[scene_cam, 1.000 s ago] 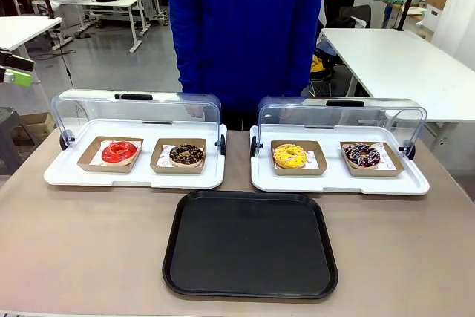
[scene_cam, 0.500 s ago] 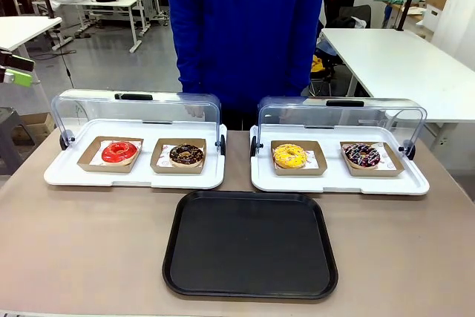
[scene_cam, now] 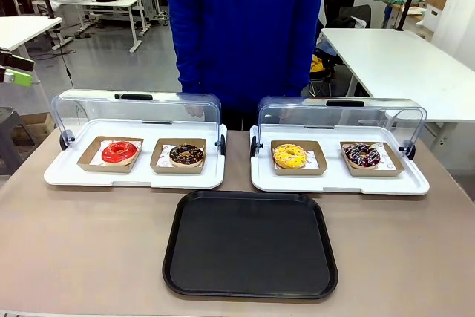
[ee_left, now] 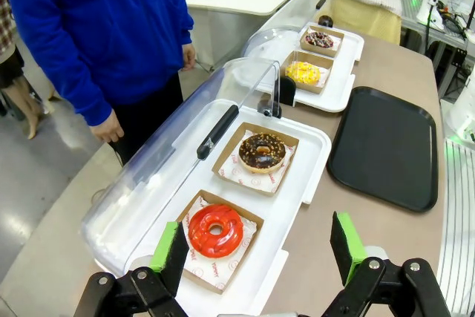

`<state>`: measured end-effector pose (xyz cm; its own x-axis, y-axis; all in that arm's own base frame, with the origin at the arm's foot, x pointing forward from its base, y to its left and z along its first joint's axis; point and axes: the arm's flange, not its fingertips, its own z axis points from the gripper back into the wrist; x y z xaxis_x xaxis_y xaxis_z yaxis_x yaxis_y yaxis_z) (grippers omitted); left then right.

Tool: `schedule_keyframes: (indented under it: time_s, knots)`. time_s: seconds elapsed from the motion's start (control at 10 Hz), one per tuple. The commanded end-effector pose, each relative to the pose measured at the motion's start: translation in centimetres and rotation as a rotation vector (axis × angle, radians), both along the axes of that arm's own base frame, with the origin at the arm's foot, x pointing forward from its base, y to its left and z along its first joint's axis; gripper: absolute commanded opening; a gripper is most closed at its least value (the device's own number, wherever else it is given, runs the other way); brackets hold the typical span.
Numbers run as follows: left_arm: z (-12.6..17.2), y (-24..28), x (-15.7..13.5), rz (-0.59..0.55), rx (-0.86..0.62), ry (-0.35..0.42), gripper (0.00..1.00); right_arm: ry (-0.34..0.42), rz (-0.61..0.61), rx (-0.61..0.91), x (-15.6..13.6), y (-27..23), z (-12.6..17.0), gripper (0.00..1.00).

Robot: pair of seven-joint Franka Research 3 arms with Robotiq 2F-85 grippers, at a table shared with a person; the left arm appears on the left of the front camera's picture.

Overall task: Move the first donut from the left to the tray.
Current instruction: Pick up the Paper togo box containing the Donut indicated by the person and place it on the Handle tray.

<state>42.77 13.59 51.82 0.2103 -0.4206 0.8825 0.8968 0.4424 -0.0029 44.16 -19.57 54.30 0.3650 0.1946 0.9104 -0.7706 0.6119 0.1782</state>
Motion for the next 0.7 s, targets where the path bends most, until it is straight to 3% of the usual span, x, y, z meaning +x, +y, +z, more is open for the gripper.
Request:
schedule_keyframes:
  time_s: [0.0, 0.6]
  knots:
    - [0.06, -0.06, -0.01, -0.008, -0.010, -0.010, 1.00, -0.008, 0.005, 0.004, 0.03, 0.11, 0.04, 1.00]
    - [0.06, -0.06, -0.01, -0.008, -0.010, -0.010, 1.00, -0.008, 0.005, 0.004, 0.03, 0.11, 0.04, 1.00]
